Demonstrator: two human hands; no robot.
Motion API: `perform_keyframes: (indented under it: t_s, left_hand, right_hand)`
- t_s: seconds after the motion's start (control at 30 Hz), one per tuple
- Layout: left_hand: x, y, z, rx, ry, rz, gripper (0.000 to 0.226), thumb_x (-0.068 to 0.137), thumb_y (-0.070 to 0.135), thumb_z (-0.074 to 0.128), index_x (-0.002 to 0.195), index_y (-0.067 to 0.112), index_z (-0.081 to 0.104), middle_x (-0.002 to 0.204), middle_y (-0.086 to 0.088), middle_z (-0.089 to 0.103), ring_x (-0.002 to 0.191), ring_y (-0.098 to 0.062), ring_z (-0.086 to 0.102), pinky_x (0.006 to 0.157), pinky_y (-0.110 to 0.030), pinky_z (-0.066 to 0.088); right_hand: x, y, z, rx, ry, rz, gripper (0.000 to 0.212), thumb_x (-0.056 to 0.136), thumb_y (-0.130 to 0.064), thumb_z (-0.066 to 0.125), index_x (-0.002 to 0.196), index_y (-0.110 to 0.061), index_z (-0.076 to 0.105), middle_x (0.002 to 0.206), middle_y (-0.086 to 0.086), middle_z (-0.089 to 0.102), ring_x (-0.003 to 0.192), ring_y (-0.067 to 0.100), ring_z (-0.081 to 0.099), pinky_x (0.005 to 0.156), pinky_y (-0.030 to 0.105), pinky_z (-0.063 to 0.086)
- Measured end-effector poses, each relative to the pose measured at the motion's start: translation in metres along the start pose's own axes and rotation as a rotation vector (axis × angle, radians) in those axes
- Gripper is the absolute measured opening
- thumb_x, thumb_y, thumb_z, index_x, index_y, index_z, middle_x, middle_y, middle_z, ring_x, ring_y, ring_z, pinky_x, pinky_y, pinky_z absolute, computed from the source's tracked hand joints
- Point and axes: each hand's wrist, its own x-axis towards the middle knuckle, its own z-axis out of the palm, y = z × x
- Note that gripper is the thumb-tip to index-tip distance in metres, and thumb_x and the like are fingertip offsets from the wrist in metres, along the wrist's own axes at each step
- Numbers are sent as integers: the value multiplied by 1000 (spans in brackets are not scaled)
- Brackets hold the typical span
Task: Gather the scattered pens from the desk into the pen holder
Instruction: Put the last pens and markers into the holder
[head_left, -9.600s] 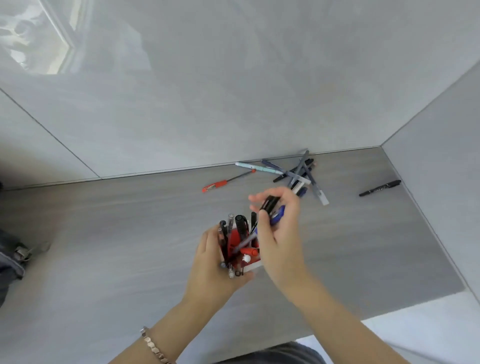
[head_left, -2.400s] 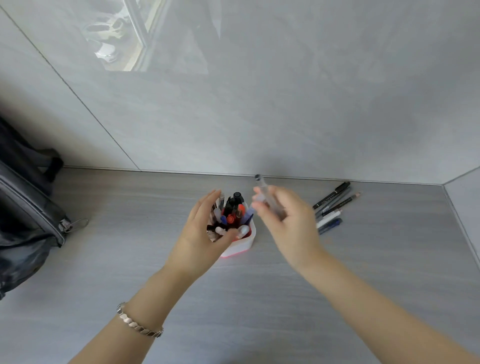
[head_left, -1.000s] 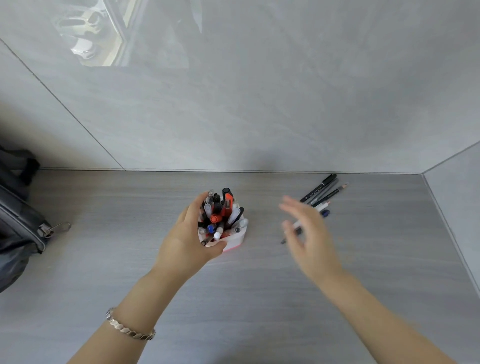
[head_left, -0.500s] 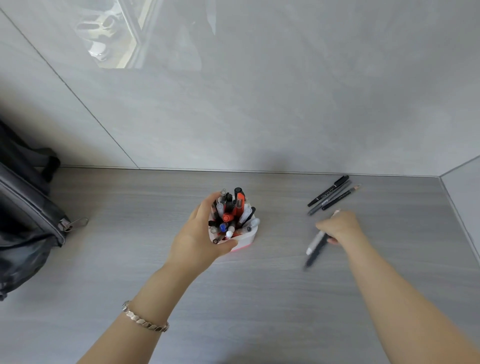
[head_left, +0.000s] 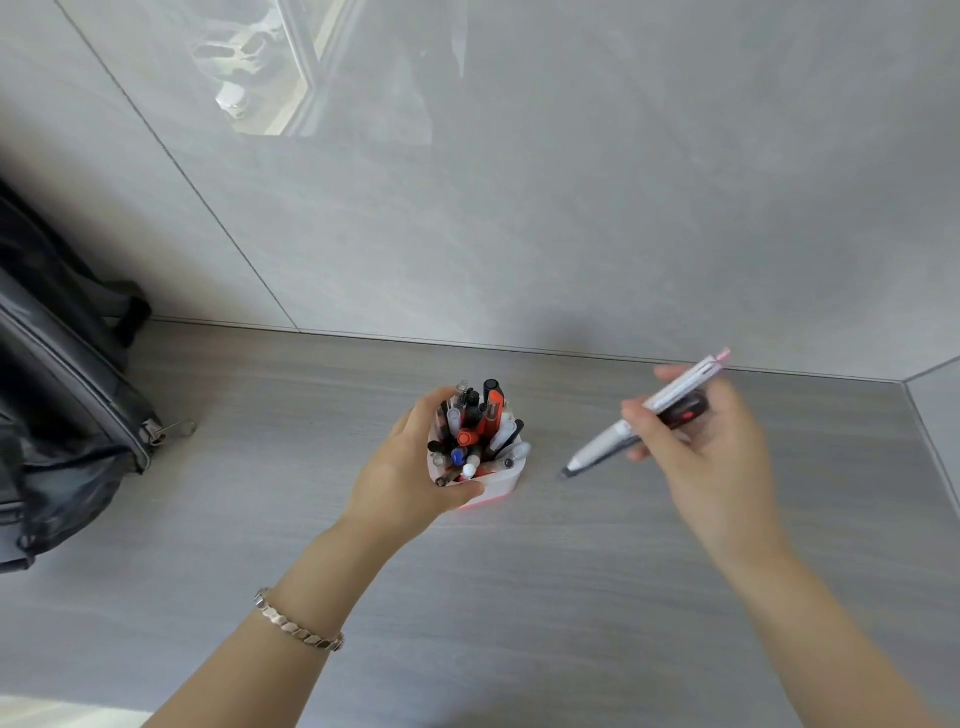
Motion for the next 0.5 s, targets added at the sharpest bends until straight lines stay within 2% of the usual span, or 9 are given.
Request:
perform_keyframes:
  t_s: [0.1, 0.17, 0.2, 0.27, 0.33, 0.43, 0.5]
  left_hand:
    - [0, 1, 0, 8, -1, 9, 85, 65, 21, 79, 132, 39, 28, 131, 10, 48, 101, -7, 48, 81, -25, 39]
    - [1, 1, -1, 20, -4, 17, 85, 66, 22, 79, 132, 38, 27, 130, 10, 49, 101, -6, 47, 80, -25, 39]
    - [1, 0, -1, 20, -3, 22, 85, 65, 21, 79, 132, 38, 27, 130, 10, 49, 101, -6, 47, 80, -24, 39]
    - [1, -1, 0, 16, 0, 29, 86, 65, 21, 79, 132, 37, 28, 130, 10, 49, 101, -6, 47, 81, -25, 40]
    - [1, -2, 0, 13, 3, 35, 86, 64, 20, 79, 132, 36, 28, 130, 9, 50, 101, -7, 48, 82, -25, 41]
    - [1, -3, 0, 11, 5, 36, 86, 64, 21, 79, 131, 38, 28, 131, 8, 49, 103, -6, 47, 83, -26, 41]
    - [2, -4, 0, 4, 5, 42, 86, 65, 22, 79, 131, 38, 28, 132, 8, 49, 104, -7, 48, 84, -27, 42]
  right_hand:
    - [-14, -11, 27, 25, -85, -133, 76, 79, 2, 67, 102, -65, 39, 77, -16, 70, 69, 4, 68, 68, 21, 57]
    - [-17, -4, 41, -95, -100, -213, 84, 76, -11, 73, 102, -77, 29, 80, -27, 66, 70, 10, 68, 74, 30, 56]
    - [-16, -4, 46, -174, -99, -262, 78, 74, -18, 72, 105, -74, 28, 86, -31, 62, 70, 14, 68, 74, 30, 54]
    - [-12, 0, 53, -292, -102, -338, 67, 74, -23, 72, 108, -63, 30, 88, -33, 57, 72, 19, 64, 72, 18, 50]
    - [-7, 8, 58, -355, -96, -373, 64, 74, -19, 75, 112, -52, 36, 82, -18, 60, 74, 18, 59, 70, 9, 43]
    - [-5, 26, 62, -480, -73, -509, 44, 74, -32, 67, 113, -30, 47, 74, 4, 70, 66, 15, 62, 70, 20, 46]
    - [-6, 44, 61, -559, -50, -596, 33, 77, -29, 61, 108, -19, 57, 70, 9, 71, 69, 14, 58, 68, 24, 46]
